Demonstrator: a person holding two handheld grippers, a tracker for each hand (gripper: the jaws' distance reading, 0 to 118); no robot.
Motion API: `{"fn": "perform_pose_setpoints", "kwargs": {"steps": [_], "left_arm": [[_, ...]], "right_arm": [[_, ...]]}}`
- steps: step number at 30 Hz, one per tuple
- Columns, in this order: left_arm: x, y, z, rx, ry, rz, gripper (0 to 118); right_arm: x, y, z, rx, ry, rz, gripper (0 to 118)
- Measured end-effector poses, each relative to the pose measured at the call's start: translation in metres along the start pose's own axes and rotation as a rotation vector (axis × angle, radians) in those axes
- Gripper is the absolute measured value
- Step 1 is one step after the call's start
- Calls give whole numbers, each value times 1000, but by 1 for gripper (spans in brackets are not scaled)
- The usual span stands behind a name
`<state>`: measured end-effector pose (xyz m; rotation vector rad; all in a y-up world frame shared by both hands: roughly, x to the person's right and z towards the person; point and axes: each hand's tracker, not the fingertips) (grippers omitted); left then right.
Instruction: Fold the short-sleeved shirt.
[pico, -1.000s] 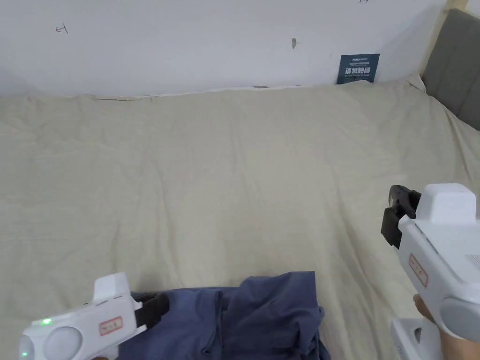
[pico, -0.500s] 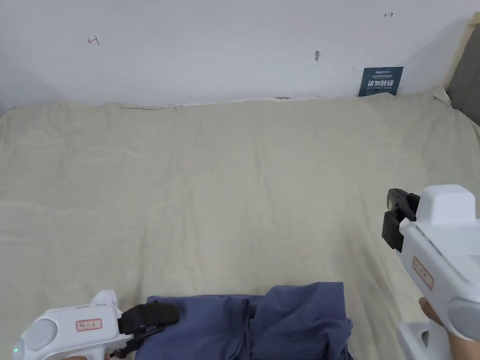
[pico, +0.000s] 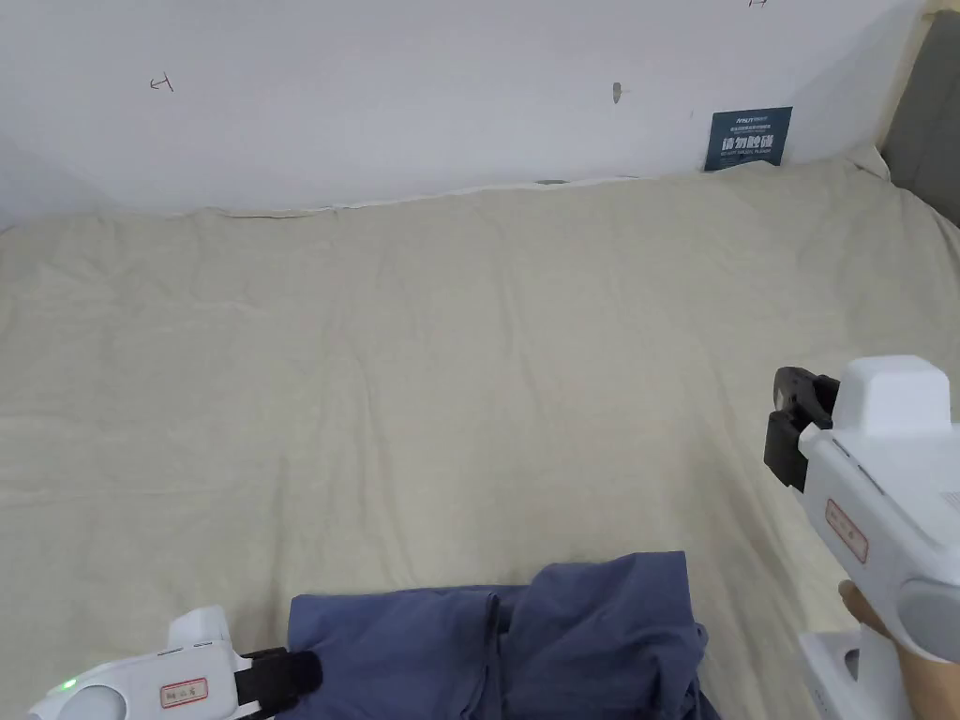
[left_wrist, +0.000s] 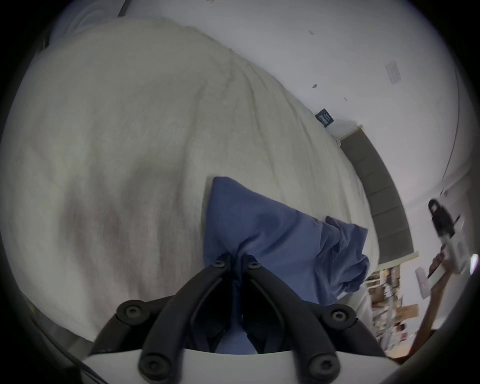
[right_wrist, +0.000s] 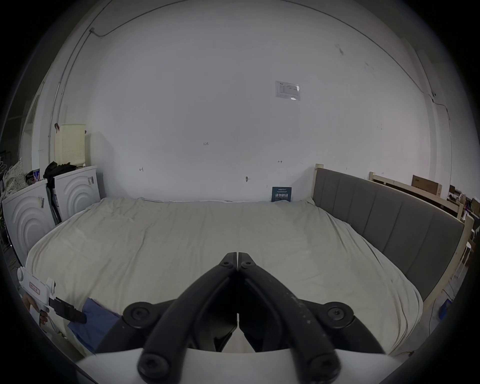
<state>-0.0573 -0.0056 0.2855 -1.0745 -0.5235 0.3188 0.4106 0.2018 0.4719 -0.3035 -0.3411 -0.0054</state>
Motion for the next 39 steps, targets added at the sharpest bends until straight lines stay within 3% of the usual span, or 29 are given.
{"fn": "perform_pose_setpoints", "kwargs": {"steps": [11,17,22,27,34,38,39], "left_arm": [[6,25,92,167,134,4,7],[24,18,102,155,226,-43,7],[72,17,79,139,105,-144,7],[158,6,33,54,-18,-315,7],[253,-26,-47,-63,-122,-406,7],[268,-49,-92,-125,-30,-458,9],[267,-51,-99,-133,-25,-452,17]], "right_arm": [[-5,7,-15,26,49,-20,1],[-2,1,-16,23,66,-40,1],[2,-2,-15,15,62,-43,1],[7,-2,-11,20,56,-50,1],[23,-3,-4,20,24,-52,1],[33,-6,0,14,2,-53,1],[36,-6,1,12,-3,-53,1]]}}
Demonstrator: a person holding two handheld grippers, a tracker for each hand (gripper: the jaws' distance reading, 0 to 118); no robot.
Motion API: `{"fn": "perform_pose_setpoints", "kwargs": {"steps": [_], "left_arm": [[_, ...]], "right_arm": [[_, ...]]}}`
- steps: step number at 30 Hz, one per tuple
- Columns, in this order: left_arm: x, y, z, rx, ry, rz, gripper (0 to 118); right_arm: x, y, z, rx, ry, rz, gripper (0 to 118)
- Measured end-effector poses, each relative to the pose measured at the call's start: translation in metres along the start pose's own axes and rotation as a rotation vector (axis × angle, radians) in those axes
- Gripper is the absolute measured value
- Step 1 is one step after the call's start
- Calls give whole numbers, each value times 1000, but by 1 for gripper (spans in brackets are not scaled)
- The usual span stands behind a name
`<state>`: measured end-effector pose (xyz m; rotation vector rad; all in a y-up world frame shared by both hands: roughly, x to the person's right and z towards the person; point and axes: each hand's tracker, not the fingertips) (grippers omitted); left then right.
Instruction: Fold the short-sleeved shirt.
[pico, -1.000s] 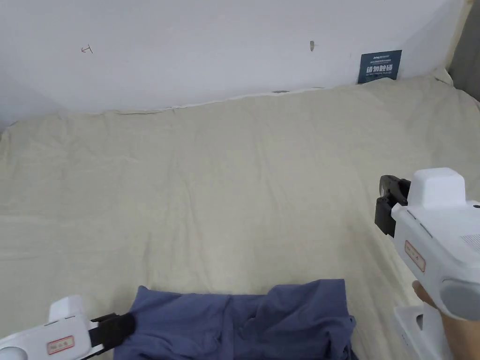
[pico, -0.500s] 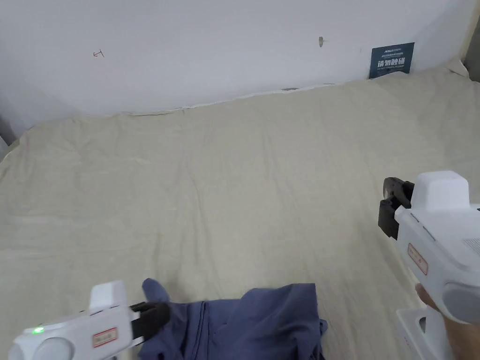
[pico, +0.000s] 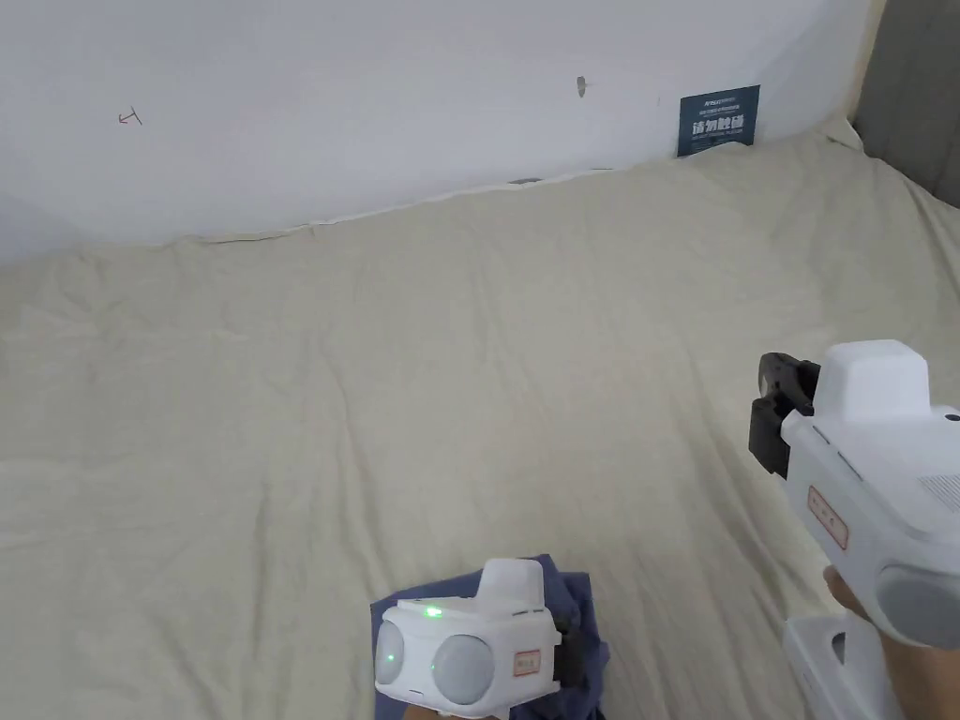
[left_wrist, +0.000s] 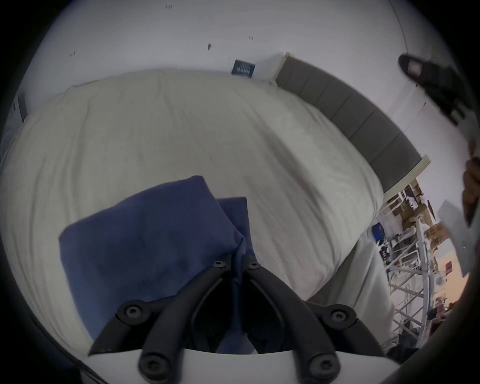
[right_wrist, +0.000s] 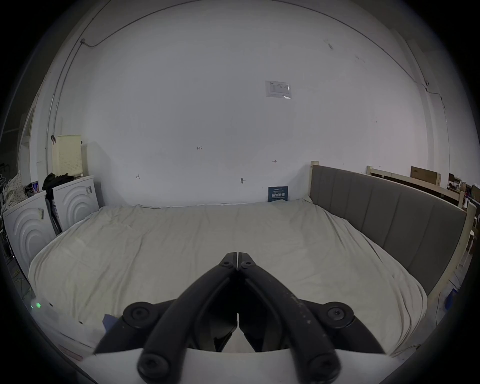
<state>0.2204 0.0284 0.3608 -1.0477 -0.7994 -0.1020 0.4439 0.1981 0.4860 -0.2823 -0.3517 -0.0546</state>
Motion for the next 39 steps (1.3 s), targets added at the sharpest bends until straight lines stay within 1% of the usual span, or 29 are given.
{"fn": "perform_pose_setpoints", "kwargs": {"steps": [2,3,4,5,9,12,13,14,15,16,17,18,19,21,23,25,28,32,35,37,39], "left_arm": [[-1,-1,0,3,7,17,64],[2,-1,10,17,-21,37,85],[2,-1,16,39,-61,46,108],[2,1,22,55,-77,43,117],[-6,8,59,227,-34,29,116],[-17,11,89,367,56,35,116],[-22,10,98,429,106,34,115],[-27,8,105,486,155,32,111],[-33,6,110,540,207,38,103],[-37,4,113,576,266,43,82],[-40,1,112,594,322,51,58],[-44,-1,111,600,371,65,28],[-45,-4,108,596,389,66,1],[-55,-13,102,572,336,74,0],[-54,-22,90,542,348,100,0],[-48,-33,77,507,346,74,0],[-33,-46,53,463,305,56,0],[-9,-52,14,388,265,-33,0],[14,-53,-9,337,207,-50,0],[23,-61,-31,272,210,-83,0],[30,-69,-46,231,230,-82,0]], "right_arm": [[5,0,2,0,-9,0,1],[7,0,3,1,-14,0,1],[8,0,4,2,-18,-1,1],[10,0,4,3,-22,-4,1],[12,-1,3,6,-28,-18,1],[12,-2,2,4,-22,-25,1],[11,-2,1,5,-20,-25,1],[10,-2,1,6,-17,-25,1],[9,-2,1,7,-14,-25,1],[8,-2,1,8,-12,-24,1],[7,-2,1,8,-8,-24,1],[7,-2,1,8,-5,-25,1],[6,-2,1,9,-3,-25,1],[6,-2,1,8,1,-25,1],[7,-2,1,8,3,-25,1],[8,-1,2,6,1,-19,1],[12,-2,2,3,-6,-17,1],[19,-3,3,-3,-18,-18,1],[27,-6,4,-6,-32,-17,1],[31,-7,4,-12,-41,-20,1],[34,-10,4,-19,-49,-24,1]]}}
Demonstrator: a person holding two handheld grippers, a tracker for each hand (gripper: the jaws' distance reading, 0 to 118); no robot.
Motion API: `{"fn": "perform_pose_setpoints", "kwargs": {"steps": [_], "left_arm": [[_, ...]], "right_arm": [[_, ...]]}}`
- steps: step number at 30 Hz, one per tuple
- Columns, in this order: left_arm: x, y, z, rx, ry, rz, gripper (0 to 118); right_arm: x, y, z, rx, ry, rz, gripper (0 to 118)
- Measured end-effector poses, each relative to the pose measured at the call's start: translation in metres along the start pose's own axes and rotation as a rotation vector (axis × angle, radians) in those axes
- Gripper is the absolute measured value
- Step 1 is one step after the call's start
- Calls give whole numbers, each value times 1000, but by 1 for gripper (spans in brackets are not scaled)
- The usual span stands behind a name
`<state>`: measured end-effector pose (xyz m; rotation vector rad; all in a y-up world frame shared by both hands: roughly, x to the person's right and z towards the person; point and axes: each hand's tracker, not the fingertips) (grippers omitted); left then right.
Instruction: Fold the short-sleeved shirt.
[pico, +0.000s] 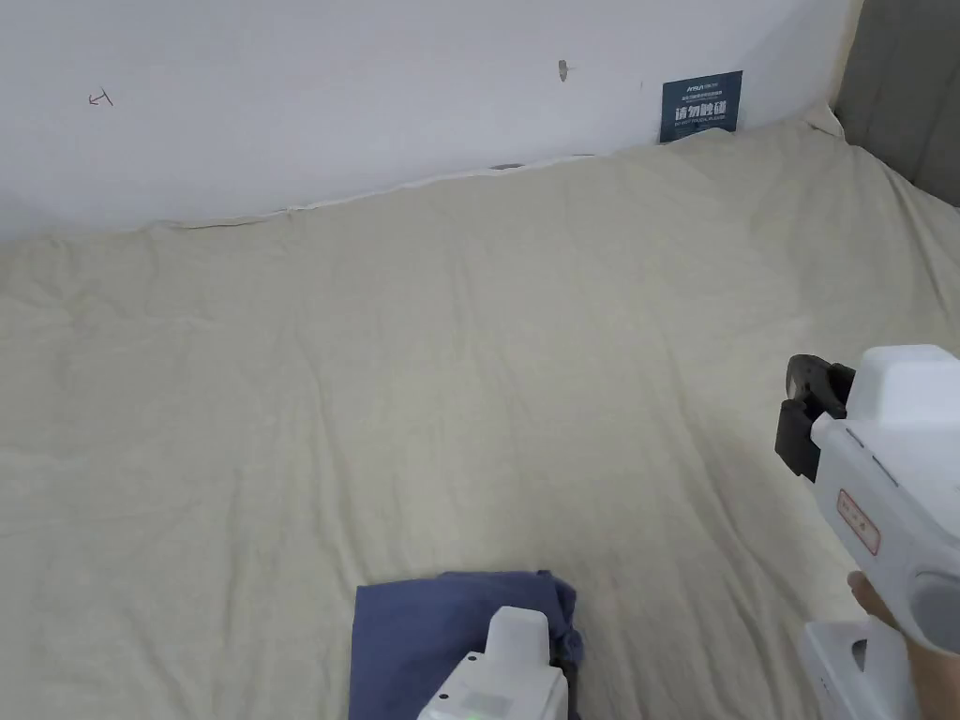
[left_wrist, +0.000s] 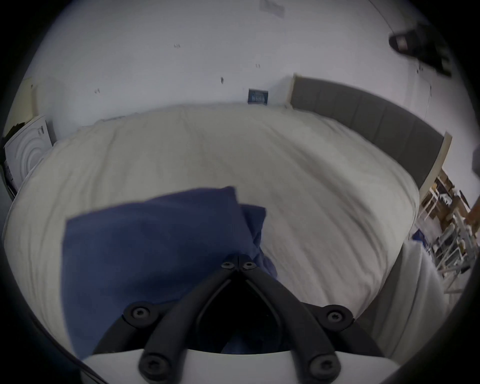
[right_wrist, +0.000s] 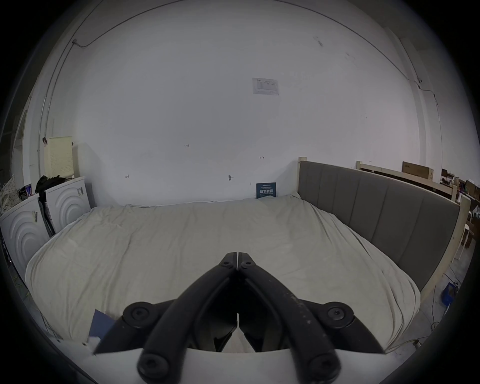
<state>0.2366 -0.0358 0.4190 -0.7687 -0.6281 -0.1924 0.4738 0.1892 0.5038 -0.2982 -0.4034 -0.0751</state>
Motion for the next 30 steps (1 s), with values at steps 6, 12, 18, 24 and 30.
{"fn": "perform_pose_setpoints", "kwargs": {"steps": [6,12,18,24,30], "left_arm": [[1,25,27,31,-8,22,0],[-19,78,89,257,1,-7,0],[-56,127,137,489,116,-81,0],[-103,158,182,633,244,-56,0],[-152,163,210,704,375,-24,0]], "right_arm": [[2,-4,2,-14,-7,-5,1],[-5,5,8,15,8,-2,1],[-21,19,14,59,31,20,1],[-44,32,22,113,43,47,1],[-65,41,28,159,52,72,1]]}}
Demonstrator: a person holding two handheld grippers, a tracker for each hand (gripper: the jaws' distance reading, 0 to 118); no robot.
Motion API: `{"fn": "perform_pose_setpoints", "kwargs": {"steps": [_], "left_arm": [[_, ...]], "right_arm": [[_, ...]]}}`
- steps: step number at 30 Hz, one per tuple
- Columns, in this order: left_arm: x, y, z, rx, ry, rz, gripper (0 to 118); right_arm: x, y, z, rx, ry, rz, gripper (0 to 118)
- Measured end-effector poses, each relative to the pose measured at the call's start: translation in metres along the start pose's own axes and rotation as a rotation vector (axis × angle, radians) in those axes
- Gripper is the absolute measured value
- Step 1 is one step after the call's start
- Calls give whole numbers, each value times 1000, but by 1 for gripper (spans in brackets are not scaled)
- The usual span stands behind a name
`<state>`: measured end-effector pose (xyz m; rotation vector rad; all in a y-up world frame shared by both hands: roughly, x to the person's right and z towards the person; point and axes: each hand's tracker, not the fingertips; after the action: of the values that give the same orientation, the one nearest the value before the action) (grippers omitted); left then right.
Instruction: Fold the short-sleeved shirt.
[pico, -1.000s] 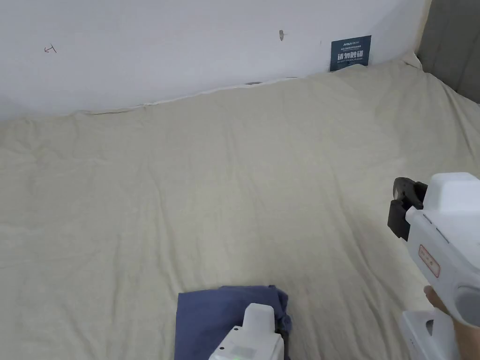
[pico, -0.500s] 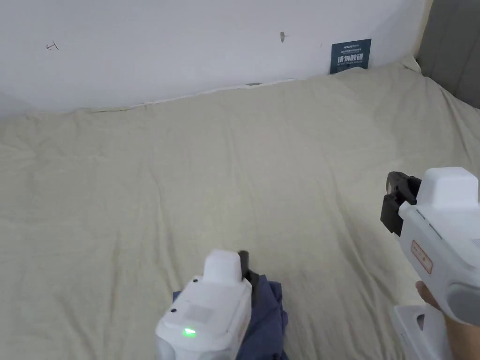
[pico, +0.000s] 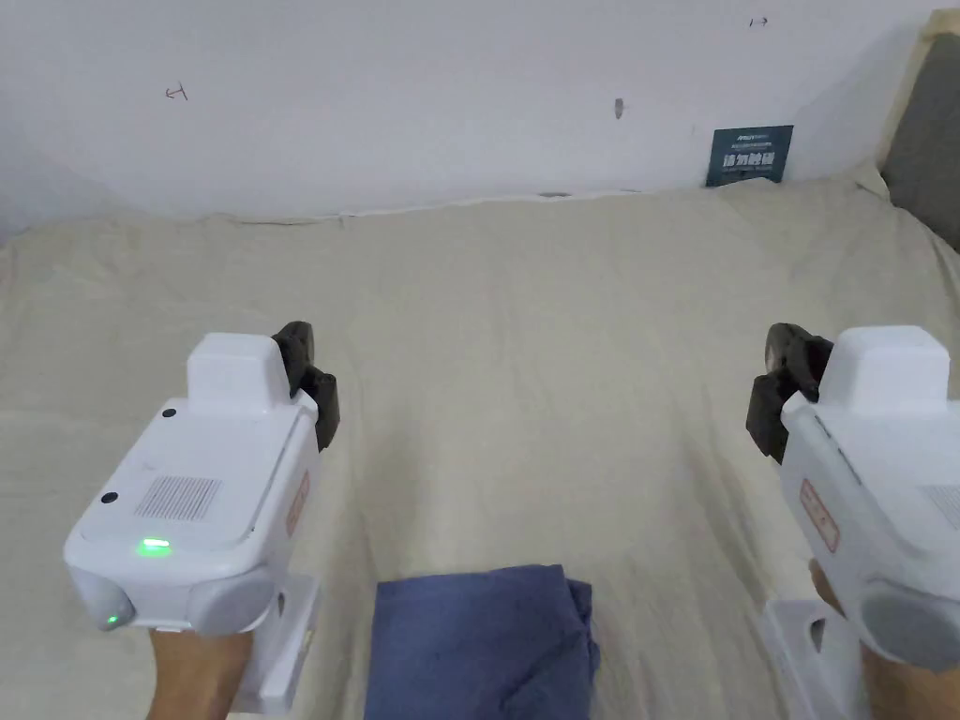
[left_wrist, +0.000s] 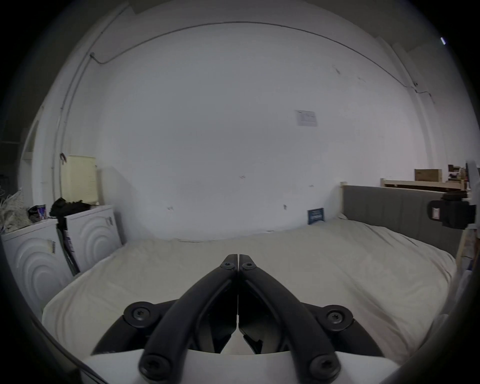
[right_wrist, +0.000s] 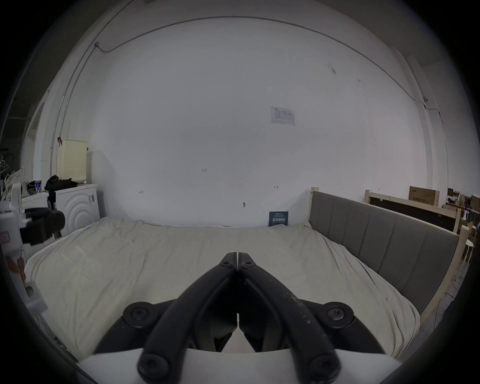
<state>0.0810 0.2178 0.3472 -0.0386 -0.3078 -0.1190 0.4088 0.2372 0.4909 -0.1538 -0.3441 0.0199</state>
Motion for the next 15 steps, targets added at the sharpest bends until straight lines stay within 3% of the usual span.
{"fn": "perform_pose_setpoints", "kwargs": {"steps": [6,15], "left_arm": [[-42,-2,3,0,78,58,0],[-55,-3,11,7,103,68,0]], "right_arm": [[-13,4,1,17,20,11,1],[-38,-8,-3,-23,83,17,1]]}}
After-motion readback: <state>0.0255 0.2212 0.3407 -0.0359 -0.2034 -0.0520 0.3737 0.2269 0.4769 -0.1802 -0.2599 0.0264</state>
